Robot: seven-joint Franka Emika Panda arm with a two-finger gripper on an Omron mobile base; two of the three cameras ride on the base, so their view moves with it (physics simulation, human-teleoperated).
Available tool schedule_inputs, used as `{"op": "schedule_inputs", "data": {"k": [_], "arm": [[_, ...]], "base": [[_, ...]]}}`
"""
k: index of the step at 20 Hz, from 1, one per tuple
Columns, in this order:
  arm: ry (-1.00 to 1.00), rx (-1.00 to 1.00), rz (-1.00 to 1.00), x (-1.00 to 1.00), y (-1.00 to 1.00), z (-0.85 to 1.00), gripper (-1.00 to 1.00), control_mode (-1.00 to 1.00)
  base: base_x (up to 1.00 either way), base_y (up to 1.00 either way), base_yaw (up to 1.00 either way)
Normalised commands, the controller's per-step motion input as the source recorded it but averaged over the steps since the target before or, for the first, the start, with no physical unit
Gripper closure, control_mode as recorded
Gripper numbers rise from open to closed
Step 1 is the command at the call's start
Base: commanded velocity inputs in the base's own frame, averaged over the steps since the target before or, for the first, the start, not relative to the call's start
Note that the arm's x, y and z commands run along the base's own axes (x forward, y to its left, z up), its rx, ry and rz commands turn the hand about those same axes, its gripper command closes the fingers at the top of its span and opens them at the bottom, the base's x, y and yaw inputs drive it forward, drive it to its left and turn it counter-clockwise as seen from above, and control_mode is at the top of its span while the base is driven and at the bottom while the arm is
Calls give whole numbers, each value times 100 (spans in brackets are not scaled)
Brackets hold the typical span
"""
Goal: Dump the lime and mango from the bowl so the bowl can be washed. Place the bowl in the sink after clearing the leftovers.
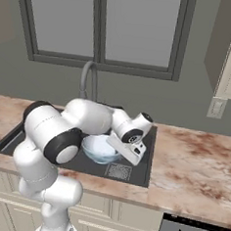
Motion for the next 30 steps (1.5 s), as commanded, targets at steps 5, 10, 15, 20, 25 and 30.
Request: {"op": "schedule_inputs", "data": {"k": [5,10,15,20,25,30], "arm": [[-3,-6,0,11,0,-47,100,-100],[-1,-7,0,1,0,-46,100,-100],[-3,-10,0,18,0,-39,100,-100],[-7,-7,-2,38,0,-28,100,-100],[-2,-9,-2,28,0,-57,100,-100],[0,-6,0,9,0,-45,100,-100]], "base": [[0,0,0],[0,0,0],[0,0,0],[0,0,0],[0,0,0],[0,0,0]]}}
